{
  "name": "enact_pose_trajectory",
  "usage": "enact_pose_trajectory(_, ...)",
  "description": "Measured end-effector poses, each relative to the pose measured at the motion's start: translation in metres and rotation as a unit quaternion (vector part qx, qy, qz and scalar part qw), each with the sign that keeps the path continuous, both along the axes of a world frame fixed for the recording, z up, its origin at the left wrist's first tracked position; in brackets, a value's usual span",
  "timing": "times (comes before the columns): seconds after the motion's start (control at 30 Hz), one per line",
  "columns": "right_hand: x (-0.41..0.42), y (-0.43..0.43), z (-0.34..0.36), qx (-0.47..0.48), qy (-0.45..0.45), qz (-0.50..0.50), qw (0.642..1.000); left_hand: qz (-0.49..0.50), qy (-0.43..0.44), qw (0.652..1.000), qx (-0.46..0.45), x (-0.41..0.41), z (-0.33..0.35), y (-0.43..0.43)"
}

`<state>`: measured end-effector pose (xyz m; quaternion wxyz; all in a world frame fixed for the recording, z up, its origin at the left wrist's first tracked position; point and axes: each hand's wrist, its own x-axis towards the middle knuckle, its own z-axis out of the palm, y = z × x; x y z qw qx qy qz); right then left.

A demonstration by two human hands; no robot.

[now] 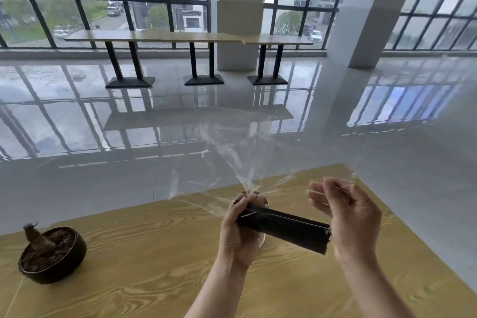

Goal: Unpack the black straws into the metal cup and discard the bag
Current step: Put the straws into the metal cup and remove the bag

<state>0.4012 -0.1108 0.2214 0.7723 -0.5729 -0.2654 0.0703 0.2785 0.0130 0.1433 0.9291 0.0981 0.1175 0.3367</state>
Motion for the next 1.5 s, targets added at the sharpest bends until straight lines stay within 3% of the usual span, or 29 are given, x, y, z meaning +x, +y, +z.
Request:
enact_pose_trajectory(0.37,0.072,-0.04,0.003,-0.016,-0.038,-0.057,0.998,-0.052,0.014,0.998,-0.038,0.08,0.0,-0.033)
enact_pose_trajectory(0.7,0.108,-0.046,0.003,-0.073,-0.117,-0.075,0.988,-0.055,0.051,0.993,-0.095,0.117,-0.011,-0.057)
enact_pose_trajectory(1.03,0.127,-0.03,0.02,-0.136,-0.174,-0.058,0.974,-0.05,0.028,0.989,-0.138,0.136,-0.022,-0.067)
enact_pose_trajectory(1.5,0.103,0.039,0.05,-0.247,-0.319,-0.038,0.914,-0.01,0.025,0.987,-0.156,0.131,-0.034,-0.049)
